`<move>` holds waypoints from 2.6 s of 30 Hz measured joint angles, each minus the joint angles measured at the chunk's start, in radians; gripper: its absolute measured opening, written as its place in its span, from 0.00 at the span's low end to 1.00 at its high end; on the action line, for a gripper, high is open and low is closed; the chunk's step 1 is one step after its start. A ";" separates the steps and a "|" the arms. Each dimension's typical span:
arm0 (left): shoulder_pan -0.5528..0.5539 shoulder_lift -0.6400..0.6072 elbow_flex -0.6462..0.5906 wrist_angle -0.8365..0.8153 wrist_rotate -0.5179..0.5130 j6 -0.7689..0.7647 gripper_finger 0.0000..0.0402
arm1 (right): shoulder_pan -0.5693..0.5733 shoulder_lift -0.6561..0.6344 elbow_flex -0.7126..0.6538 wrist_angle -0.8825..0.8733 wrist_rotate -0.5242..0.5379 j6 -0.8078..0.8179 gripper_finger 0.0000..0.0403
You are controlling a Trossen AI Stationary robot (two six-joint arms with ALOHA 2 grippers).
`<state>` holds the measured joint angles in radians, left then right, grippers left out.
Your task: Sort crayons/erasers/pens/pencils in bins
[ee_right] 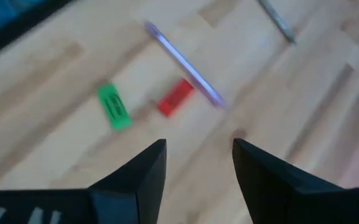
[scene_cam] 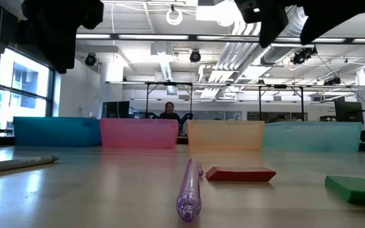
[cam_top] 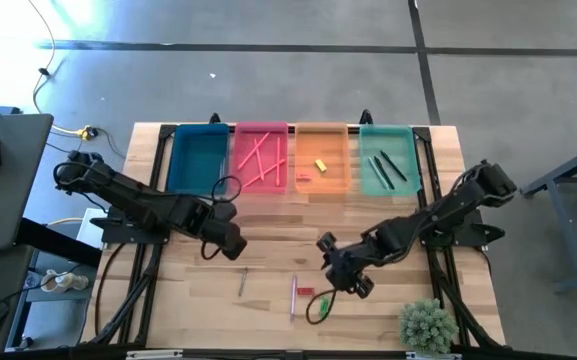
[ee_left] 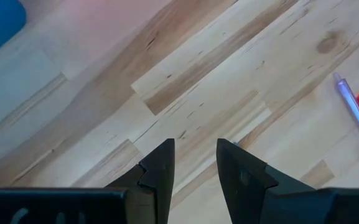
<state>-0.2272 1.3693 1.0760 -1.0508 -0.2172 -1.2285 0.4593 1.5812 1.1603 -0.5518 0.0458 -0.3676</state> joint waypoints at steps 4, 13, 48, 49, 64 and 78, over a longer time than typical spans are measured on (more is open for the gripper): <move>-0.011 0.000 0.000 0.000 -0.008 -0.002 0.26 | 0.022 0.045 0.000 0.072 -0.067 -0.001 0.44; -0.011 0.000 0.000 0.001 -0.036 -0.003 0.26 | 0.056 0.143 0.000 0.125 -0.151 -0.001 0.44; -0.011 0.001 0.000 0.001 -0.085 -0.025 0.26 | 0.065 0.369 -0.001 0.255 -0.207 -0.086 0.44; -0.011 0.001 0.000 0.001 -0.084 -0.024 0.26 | 0.064 0.374 -0.001 0.253 -0.207 -0.086 0.44; -0.012 0.001 0.000 0.001 -0.082 -0.017 0.26 | 0.063 0.380 0.000 0.219 -0.187 -0.062 0.27; -0.012 0.001 0.001 -0.023 -0.009 -0.084 0.26 | 0.058 0.381 -0.001 0.188 -0.191 0.009 0.21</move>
<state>-0.2394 1.3705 1.0767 -1.0738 -0.2265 -1.3129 0.5175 1.9621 1.1595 -0.3641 -0.1451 -0.3588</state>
